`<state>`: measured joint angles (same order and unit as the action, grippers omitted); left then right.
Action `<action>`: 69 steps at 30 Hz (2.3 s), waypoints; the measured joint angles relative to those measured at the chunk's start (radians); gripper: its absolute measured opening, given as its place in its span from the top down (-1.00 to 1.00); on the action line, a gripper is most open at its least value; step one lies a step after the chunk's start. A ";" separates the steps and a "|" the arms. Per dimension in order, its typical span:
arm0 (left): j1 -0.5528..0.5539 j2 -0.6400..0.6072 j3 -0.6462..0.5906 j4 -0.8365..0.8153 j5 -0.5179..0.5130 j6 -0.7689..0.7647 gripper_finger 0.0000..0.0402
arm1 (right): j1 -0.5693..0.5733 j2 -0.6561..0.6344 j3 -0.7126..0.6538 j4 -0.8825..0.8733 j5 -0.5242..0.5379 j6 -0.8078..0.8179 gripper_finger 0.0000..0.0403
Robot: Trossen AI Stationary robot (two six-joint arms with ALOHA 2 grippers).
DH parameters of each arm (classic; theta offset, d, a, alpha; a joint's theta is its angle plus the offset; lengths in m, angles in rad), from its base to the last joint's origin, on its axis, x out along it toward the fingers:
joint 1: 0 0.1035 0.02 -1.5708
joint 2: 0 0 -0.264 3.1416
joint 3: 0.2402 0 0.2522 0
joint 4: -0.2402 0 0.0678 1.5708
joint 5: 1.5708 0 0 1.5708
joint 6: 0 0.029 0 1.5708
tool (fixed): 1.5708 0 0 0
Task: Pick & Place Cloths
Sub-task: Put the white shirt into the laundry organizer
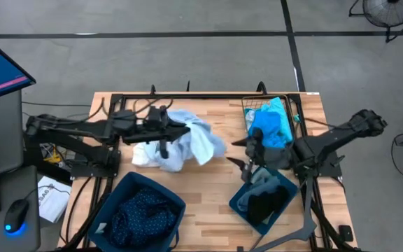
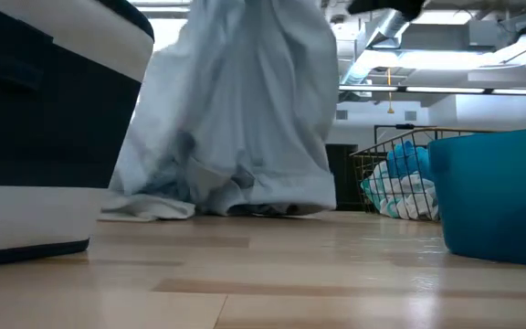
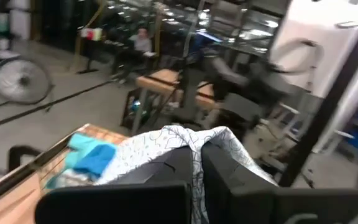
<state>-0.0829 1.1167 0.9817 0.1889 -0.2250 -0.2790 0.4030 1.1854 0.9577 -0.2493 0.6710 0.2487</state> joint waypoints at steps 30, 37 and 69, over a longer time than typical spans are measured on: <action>0.011 0.042 0.000 0.398 0.145 0.061 1.00 | -0.384 0.481 0.199 0.545 -0.570 -0.186 -0.86; 0.003 0.045 0.000 0.408 0.230 -0.014 1.00 | -0.411 0.603 0.402 0.364 -0.590 -0.207 0.08; -0.078 0.150 0.002 -0.017 -0.266 0.195 0.63 | -0.447 0.214 0.686 -0.026 -0.697 -0.204 1.00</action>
<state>-0.1608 1.2667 0.9833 0.1724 -0.4914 -0.0839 -0.0442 1.3998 1.6440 -0.2754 -0.0260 0.0443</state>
